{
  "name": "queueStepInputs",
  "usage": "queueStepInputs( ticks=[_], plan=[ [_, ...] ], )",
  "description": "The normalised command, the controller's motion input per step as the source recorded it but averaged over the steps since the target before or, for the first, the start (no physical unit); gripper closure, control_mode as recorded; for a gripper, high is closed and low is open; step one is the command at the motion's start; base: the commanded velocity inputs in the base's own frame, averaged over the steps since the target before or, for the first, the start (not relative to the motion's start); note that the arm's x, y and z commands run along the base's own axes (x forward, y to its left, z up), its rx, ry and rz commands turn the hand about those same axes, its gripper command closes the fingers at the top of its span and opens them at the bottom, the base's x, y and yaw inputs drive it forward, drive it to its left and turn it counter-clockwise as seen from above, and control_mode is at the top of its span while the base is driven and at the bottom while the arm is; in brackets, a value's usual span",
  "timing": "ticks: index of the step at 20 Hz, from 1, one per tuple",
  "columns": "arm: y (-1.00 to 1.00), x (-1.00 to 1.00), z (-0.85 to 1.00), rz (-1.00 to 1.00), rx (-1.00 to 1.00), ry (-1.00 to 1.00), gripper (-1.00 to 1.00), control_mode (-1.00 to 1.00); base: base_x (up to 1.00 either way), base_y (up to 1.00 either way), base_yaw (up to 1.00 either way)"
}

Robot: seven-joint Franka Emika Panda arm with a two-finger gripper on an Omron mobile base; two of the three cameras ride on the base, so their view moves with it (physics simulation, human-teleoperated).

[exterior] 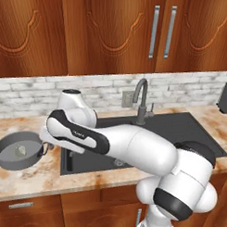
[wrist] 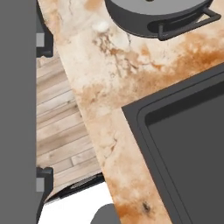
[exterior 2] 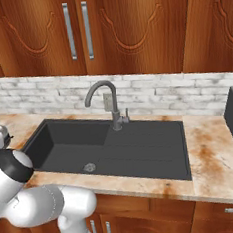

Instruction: Dump the garlic from the pot into the sink. Then turn on the water and wash the garlic. Then turn off the water and put the garlic back in the pot.

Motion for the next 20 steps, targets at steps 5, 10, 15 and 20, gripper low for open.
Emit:
queueStepInputs(
  ticks=[5,10,15,20],
  plan=[
    [0.15,0.0,-0.18,-0.09,0.0,0.0,-1.0,-1.0,0.0,0.0,0.0],
    [0.09,0.0,-0.18,-0.08,0.0,0.0,-1.0,-1.0,0.0,0.0,0.0],
    [0.08,0.0,-0.13,-0.07,0.0,0.0,-1.0,-1.0,0.0,0.0,0.0],
    [0.12,0.08,-0.03,-0.05,0.0,0.0,-1.0,-1.0,0.0,0.0,0.0]
  ],
)
